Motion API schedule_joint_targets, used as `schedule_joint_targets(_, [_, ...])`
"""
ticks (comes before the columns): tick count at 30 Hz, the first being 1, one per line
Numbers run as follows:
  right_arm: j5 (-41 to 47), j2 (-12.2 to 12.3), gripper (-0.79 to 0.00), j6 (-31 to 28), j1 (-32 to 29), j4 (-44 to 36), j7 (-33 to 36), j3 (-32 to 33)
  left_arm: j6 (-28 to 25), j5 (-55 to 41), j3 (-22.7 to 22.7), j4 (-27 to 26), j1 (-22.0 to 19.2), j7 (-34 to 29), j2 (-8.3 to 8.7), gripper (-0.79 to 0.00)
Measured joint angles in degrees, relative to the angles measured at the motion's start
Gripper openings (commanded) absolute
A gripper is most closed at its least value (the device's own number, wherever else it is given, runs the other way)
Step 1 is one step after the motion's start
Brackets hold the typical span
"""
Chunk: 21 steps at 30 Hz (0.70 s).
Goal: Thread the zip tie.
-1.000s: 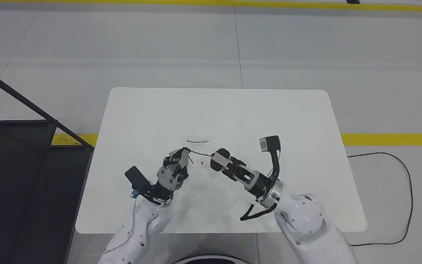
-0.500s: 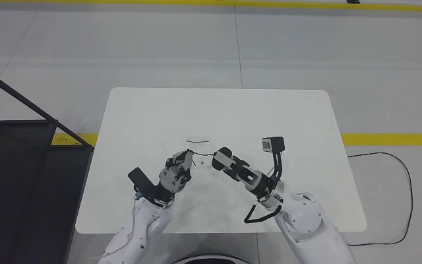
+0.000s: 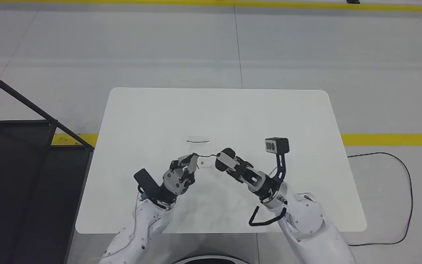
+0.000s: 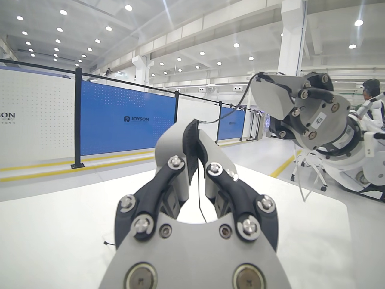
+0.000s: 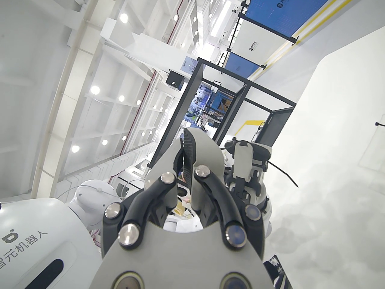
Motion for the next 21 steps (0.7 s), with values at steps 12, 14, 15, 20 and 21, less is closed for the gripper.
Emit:
schedule_joint_targets(12, [-0.9, 0.1, -0.785, -0.1, -0.5, 0.5, 0.9, 0.3, -0.6, 1.0, 0.4, 0.3, -0.2, -0.3, 0.11, -0.785])
schedule_joint_targets(14, [-1.0, 0.1, -0.785, -0.8, -0.7, 0.7, 0.8, 0.2, -0.8, 1.5, 0.4, 0.5, -0.3, -0.5, 0.17, -0.785])
schedule_joint_targets(15, [-1.0, 0.1, -0.785, -1.2, -0.9, 0.8, 0.7, 0.1, -0.9, 1.7, 0.5, 0.6, -0.3, -0.5, 0.2, -0.785])
schedule_joint_targets(20, [-1.0, 0.0, -0.785, -3.3, -1.4, 1.4, 0.5, -0.1, -1.4, 2.7, 0.7, 1.0, -0.5, -0.8, 0.32, -0.785])
schedule_joint_targets(21, [-0.9, 0.0, -0.785, -3.7, -1.5, 1.5, 0.5, 0.0, -1.4, 3.0, 0.7, 1.1, -0.5, -0.9, 0.35, -0.785])
